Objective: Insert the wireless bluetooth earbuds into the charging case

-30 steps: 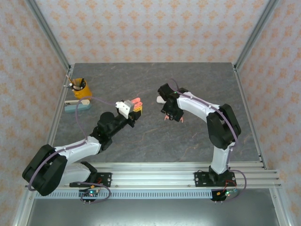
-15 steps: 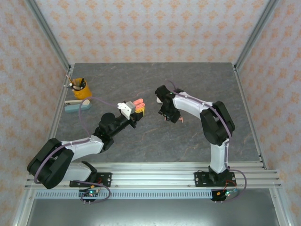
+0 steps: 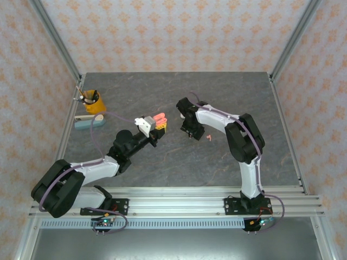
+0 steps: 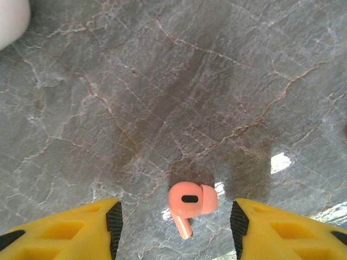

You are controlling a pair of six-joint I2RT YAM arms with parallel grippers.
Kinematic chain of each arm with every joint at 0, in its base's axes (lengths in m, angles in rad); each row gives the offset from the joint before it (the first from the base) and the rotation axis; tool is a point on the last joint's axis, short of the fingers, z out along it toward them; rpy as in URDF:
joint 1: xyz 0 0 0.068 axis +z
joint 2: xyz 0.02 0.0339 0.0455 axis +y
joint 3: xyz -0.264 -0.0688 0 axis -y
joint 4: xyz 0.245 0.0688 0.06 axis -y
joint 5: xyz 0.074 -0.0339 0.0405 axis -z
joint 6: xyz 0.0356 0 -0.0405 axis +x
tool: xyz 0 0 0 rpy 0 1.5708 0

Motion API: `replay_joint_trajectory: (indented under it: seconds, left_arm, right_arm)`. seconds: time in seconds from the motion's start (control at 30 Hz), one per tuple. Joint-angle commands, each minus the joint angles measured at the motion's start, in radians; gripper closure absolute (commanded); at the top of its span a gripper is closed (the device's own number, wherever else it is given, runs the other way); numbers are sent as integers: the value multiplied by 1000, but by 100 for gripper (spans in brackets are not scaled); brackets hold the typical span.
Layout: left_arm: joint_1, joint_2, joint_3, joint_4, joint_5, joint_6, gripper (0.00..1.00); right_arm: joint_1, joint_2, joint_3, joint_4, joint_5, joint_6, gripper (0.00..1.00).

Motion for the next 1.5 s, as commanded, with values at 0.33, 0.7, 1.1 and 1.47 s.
replay_joint_trajectory:
  seconds: [0.33, 0.7, 1.1, 1.47]
  left_arm:
    - [-11, -40, 6, 34, -2, -15, 100]
    - [-10, -47, 12, 29, -2, -17, 100]
    - [-11, -49, 20, 24, -2, -22, 100]
    - [-10, -51, 25, 16, 0, -25, 100]
  right_arm:
    - [1, 15, 8, 3, 17, 3, 49]
    - [-8, 24, -3, 5, 19, -8, 54]
    - [-10, 36, -3, -18, 29, -42, 56]
    - [-9, 46, -4, -30, 34, -56, 60]
